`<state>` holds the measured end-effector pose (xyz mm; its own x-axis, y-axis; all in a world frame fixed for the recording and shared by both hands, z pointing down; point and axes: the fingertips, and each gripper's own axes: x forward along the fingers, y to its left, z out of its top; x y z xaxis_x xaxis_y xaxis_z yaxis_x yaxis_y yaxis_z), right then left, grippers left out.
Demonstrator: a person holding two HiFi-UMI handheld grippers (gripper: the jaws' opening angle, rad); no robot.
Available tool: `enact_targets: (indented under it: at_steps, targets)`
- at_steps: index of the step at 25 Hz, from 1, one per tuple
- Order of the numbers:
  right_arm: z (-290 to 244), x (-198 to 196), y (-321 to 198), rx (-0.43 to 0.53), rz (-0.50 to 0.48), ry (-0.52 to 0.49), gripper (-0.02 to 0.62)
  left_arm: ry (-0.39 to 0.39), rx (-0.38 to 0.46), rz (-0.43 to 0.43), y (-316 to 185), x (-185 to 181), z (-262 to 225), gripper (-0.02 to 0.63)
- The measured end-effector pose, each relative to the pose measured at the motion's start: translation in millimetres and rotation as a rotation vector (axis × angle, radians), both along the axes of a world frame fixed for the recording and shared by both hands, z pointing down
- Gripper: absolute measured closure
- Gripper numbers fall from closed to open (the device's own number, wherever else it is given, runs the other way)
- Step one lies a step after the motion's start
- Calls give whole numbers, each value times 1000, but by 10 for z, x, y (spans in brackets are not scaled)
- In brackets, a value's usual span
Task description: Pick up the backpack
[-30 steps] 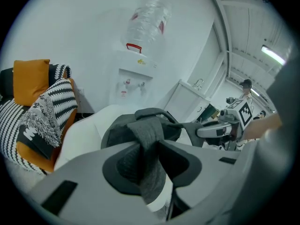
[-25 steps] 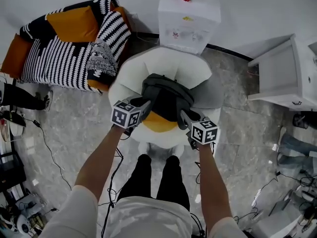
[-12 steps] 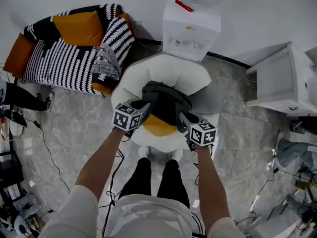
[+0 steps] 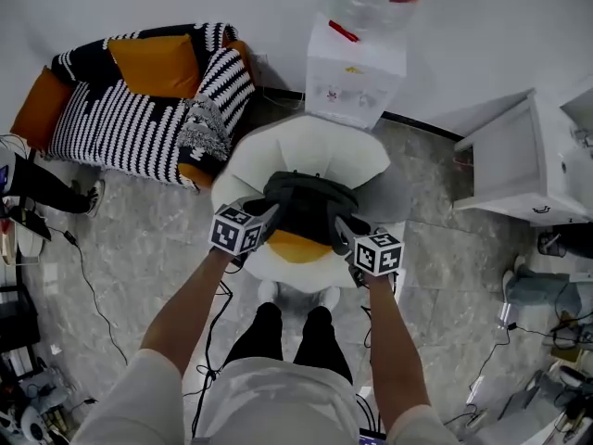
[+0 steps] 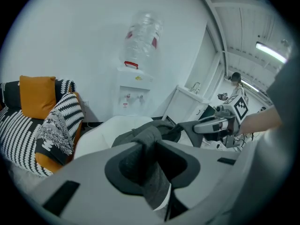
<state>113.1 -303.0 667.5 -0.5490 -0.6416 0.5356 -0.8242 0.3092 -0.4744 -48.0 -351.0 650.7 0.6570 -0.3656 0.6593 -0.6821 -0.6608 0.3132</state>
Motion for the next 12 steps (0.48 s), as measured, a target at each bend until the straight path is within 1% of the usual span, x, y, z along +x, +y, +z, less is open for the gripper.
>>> enact_targets:
  at_steps: [5,8,12]
  targets:
    - [-195,39,102,15,-9,5,537,26,16,7,112,43,-211,532]
    - [-343,67,162,30,17,-27,538,48,29,18,177,79,-371,532]
    - [-522,77,217,66,26,-50,538,71,52,4,226,91,-552,532]
